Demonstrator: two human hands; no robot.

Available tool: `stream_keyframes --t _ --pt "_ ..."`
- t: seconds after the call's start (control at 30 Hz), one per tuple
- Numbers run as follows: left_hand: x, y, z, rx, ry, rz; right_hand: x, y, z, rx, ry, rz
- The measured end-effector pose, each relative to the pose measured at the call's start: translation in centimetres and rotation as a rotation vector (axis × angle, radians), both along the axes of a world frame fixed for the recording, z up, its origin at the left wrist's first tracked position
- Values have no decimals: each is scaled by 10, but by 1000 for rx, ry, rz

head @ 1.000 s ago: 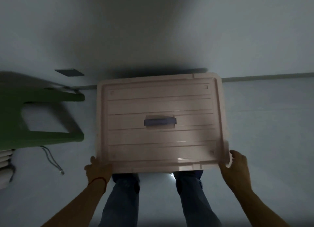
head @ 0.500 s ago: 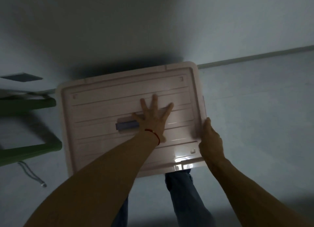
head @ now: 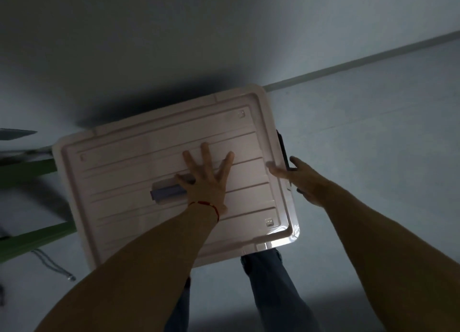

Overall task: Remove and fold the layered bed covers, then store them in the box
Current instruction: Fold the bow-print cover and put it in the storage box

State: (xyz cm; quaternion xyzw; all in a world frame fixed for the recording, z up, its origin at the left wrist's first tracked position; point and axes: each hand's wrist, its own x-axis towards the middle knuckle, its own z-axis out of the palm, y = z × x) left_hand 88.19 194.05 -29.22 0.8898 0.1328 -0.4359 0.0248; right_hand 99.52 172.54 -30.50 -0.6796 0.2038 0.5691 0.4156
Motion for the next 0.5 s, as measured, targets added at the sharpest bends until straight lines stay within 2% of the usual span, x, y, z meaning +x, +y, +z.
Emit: stream_keyframes --t 0.1,0.2,0.33,0.5 --pt "0 2 0 -9 -5 -6 -7 2 4 -27 -216 74" --pt "0 2 2 -20 -10 2 -25 16 9 -266 -506 214" --pt "1 3 3 -24 -26 5 -39 38 14 -454 -581 240" --pt "2 4 4 -72 -34 21 -45 49 19 -536 -676 313"
